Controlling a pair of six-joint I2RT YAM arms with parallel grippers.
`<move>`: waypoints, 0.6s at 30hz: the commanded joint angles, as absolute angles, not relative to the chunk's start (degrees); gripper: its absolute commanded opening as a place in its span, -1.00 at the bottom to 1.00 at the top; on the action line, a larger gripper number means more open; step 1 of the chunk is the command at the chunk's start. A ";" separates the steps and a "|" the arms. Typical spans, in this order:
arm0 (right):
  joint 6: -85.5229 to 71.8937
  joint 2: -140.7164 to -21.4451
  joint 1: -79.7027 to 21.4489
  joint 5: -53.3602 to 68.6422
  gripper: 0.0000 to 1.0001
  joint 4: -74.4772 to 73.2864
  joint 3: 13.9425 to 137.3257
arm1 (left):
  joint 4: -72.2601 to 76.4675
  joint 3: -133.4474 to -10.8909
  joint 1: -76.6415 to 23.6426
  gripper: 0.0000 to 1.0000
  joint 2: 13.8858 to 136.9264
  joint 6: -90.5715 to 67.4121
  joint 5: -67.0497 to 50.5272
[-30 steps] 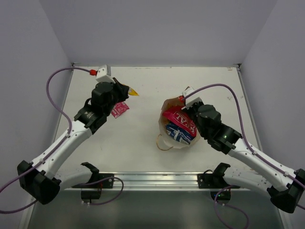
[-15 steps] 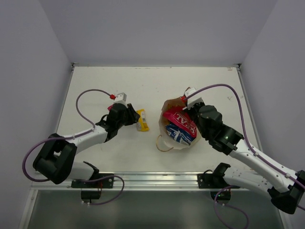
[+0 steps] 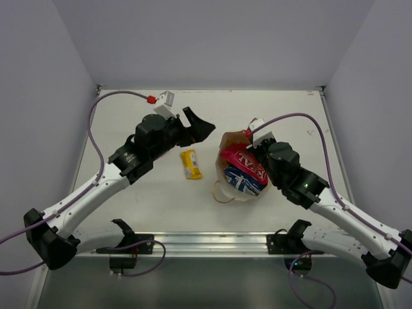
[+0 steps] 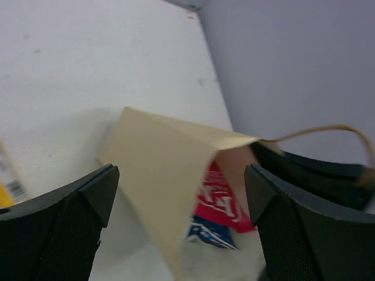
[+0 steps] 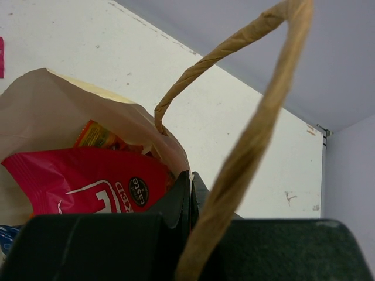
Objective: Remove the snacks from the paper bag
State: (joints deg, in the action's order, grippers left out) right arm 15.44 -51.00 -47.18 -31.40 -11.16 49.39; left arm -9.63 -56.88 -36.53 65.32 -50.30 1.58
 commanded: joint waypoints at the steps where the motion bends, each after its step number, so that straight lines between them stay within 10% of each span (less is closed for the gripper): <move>1: 14.50 -51.06 -47.02 -31.46 -1.00 -10.11 52.03 | -14.59 -68.96 -44.90 0.86 67.57 -52.55 3.16; 18: 12.66 -52.29 -47.02 -34.89 -1.00 -10.02 52.82 | -13.89 -67.68 -67.85 0.79 74.62 -67.57 21.44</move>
State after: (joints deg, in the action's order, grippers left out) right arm 13.87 -52.53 -46.92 -32.69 -12.40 50.22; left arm -12.84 -70.30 -66.70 74.67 -62.19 16.53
